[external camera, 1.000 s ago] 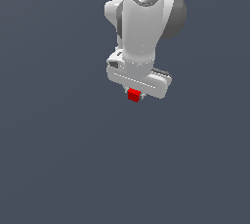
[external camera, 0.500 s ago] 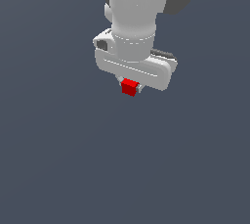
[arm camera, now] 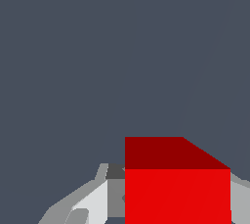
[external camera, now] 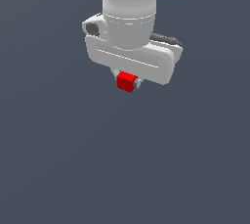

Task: Pick up the red cube and move it to a goal position.

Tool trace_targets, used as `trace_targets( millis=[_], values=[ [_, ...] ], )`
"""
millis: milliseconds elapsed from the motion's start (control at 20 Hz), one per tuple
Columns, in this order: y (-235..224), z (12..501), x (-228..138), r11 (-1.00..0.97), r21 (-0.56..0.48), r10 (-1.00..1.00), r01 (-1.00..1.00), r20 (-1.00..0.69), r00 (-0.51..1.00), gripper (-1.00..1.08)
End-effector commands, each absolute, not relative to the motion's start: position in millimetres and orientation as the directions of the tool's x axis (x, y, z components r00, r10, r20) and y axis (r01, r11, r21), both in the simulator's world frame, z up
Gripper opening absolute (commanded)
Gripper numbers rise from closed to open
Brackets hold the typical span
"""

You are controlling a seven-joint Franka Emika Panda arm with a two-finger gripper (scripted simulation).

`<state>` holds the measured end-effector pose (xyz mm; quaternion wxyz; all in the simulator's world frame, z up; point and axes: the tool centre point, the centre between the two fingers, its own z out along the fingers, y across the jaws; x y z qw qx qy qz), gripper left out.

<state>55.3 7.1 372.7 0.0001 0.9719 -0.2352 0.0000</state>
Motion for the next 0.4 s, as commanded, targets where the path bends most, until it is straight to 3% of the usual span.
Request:
trace_targets(
  millis=[0,350],
  values=[
    [5.9,378.4,58.2,-0.889,0.000,-0.457,-0.457,0.000,0.889,-1.00],
    [4.8,383.3,61.4,-0.889,0.000,-0.457,-0.457,0.000,0.889,-1.00]
  ],
)
